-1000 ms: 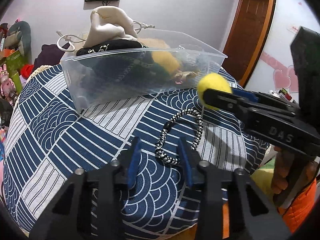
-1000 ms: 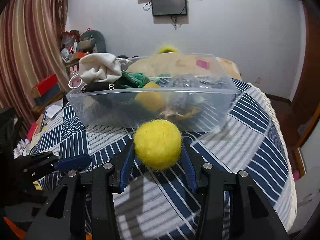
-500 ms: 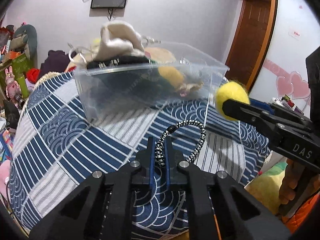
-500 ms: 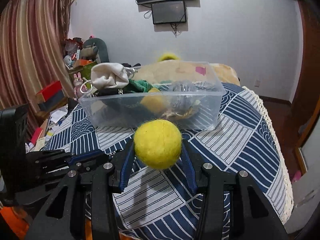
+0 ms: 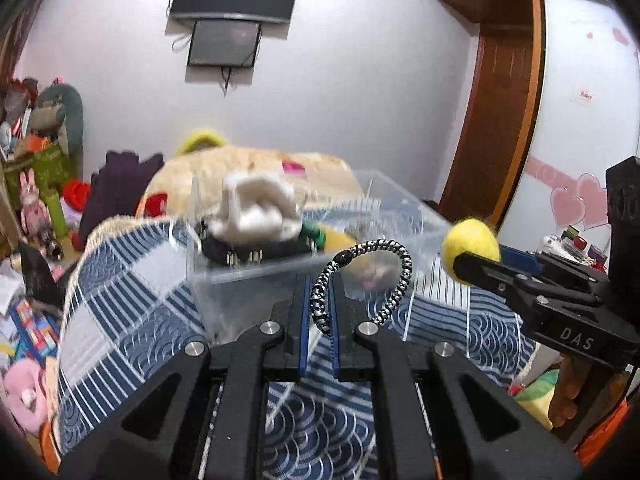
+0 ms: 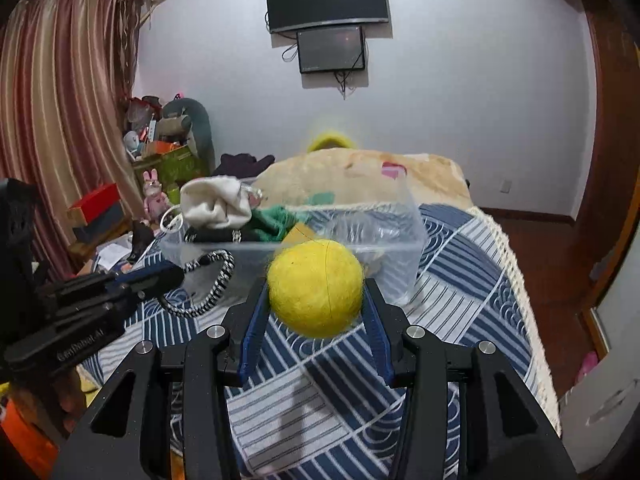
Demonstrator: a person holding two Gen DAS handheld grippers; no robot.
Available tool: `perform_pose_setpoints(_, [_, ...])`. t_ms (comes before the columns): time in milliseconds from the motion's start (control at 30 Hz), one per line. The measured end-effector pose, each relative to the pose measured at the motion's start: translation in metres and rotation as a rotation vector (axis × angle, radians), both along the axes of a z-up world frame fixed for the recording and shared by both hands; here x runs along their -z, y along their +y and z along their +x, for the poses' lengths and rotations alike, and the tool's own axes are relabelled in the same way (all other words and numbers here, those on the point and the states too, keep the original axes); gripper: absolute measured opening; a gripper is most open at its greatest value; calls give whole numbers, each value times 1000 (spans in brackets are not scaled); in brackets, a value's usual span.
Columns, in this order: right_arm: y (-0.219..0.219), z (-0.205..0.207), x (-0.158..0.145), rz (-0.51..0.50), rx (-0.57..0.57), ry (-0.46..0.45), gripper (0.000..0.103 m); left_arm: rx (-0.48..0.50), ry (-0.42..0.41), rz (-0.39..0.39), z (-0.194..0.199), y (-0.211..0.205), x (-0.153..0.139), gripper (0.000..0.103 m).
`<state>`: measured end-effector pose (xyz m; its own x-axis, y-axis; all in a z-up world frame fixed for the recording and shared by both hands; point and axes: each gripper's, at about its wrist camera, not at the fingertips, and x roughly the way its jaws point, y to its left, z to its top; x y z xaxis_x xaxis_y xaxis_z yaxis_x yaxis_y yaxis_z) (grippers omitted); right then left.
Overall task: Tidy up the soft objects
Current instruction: 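Place the bracelet into the box with the left gripper while the right places the ball in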
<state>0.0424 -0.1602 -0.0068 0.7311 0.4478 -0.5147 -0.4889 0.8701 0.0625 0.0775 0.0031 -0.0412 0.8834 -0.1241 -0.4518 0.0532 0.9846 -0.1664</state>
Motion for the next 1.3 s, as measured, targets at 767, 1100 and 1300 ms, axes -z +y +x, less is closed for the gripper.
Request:
perform_pose_setpoints(767, [26,47,-8,34,9,-29,42,-36,5,77,76,-8,-4,8])
perform_pose_setpoints(1100, [31,60,8,-13,26,18,43,-21,65,91,87,-16,16,12])
perform_pose_setpoints(1300, [31,61,9,-50,33,15,49,-21,64,86,79,-16,15,17])
